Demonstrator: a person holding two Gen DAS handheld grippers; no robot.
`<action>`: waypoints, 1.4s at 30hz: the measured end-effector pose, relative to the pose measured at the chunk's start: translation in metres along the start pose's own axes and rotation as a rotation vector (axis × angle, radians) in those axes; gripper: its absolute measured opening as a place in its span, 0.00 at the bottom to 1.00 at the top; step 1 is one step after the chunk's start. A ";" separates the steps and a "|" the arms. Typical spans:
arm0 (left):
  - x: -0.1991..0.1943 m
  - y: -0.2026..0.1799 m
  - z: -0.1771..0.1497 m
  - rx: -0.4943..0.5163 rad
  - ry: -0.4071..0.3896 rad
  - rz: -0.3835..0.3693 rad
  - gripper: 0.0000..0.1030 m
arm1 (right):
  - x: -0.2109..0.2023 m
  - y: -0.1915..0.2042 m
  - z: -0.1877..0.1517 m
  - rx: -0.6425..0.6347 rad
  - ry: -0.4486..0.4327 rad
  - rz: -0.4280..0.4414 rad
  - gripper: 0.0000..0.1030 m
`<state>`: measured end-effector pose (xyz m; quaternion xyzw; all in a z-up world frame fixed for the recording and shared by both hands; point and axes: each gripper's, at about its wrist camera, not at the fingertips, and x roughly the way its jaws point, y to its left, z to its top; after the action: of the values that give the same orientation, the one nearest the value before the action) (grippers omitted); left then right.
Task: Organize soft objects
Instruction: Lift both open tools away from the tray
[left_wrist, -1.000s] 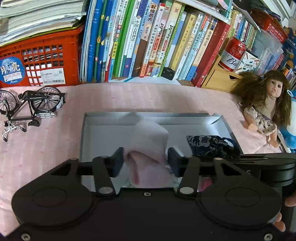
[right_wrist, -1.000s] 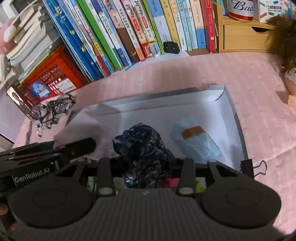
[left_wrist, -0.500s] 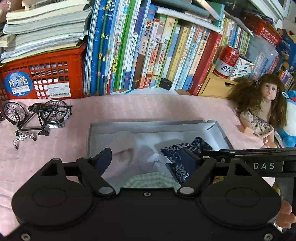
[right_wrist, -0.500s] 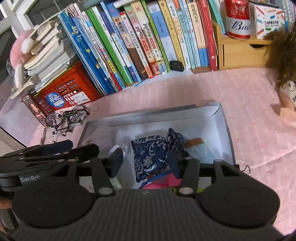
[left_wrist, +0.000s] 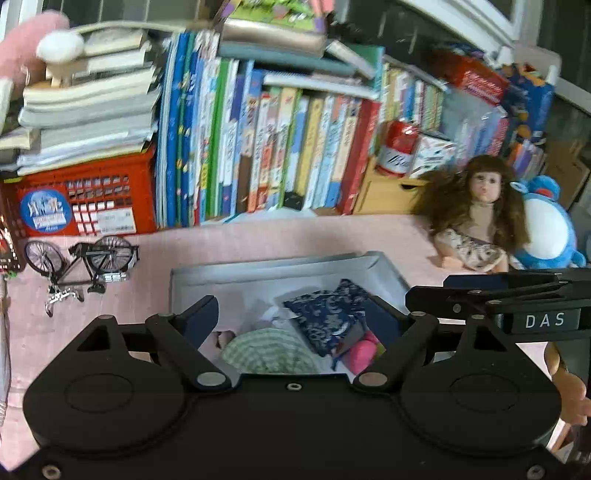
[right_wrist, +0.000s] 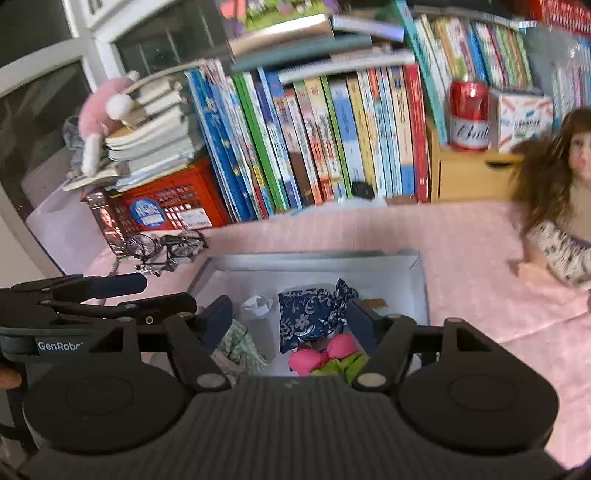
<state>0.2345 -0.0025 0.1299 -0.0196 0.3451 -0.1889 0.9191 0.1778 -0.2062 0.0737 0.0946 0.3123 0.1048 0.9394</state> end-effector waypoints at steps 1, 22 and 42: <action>-0.007 -0.004 -0.002 0.010 -0.013 -0.007 0.84 | -0.007 0.001 -0.002 -0.009 -0.016 0.000 0.79; -0.097 -0.063 -0.074 0.105 -0.151 -0.173 0.88 | -0.118 -0.008 -0.079 -0.066 -0.253 -0.065 0.91; -0.119 -0.094 -0.179 0.154 -0.255 0.027 0.50 | -0.138 -0.028 -0.156 -0.009 -0.382 -0.351 0.94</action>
<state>0.0066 -0.0298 0.0840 0.0319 0.2105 -0.1983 0.9567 -0.0209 -0.2510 0.0219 0.0527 0.1403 -0.0782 0.9856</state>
